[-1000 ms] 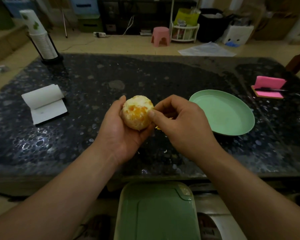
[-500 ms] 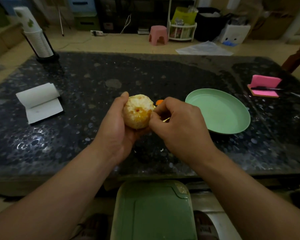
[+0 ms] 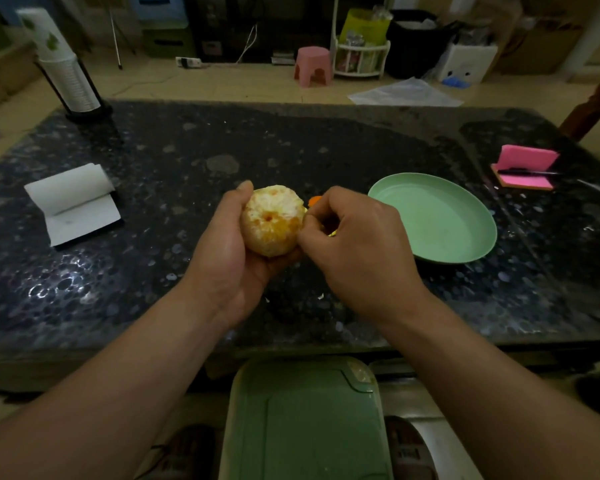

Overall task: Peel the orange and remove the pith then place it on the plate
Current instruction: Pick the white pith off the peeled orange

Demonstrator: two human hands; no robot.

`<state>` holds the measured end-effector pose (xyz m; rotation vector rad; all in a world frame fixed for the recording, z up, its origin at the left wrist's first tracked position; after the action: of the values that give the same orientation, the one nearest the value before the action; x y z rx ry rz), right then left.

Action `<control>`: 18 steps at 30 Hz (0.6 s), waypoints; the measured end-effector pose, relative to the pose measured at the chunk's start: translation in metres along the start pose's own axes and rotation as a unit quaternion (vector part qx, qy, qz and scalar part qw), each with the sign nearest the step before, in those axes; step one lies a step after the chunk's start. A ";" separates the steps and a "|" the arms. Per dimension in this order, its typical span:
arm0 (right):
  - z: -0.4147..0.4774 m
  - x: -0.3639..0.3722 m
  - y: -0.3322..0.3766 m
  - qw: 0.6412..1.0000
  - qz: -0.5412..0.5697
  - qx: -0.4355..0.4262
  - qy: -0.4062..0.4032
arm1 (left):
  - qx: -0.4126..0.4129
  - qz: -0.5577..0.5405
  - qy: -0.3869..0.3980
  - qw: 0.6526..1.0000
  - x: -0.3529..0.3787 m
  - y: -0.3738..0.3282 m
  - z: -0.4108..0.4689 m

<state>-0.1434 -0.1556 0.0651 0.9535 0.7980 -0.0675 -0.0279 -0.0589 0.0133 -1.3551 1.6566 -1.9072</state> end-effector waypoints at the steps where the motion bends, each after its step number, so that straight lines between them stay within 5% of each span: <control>1: 0.000 -0.002 0.000 1.000 0.010 0.001 0.007 | -0.004 -0.013 -0.001 1.000 0.001 -0.001 0.000; 7: -0.002 -0.009 -0.001 0.995 0.077 0.036 0.047 | -0.020 -0.058 -0.009 0.998 0.002 -0.004 -0.001; 18: -0.005 -0.010 0.001 0.998 0.043 0.024 0.037 | 0.006 -0.025 0.004 1.000 0.005 -0.009 -0.004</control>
<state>-0.1528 -0.1540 0.0701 1.0387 0.8257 0.0236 -0.0304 -0.0566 0.0238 -1.3992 1.6271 -1.9499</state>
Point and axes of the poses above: each hand's wrist, its own z-axis towards the middle knuckle, its own x-axis out of the palm, y = z × x, the point moved 6 cm from there along z, towards the middle knuckle, and after that the axes turned 14 degrees about x, right-handed, at the moved point
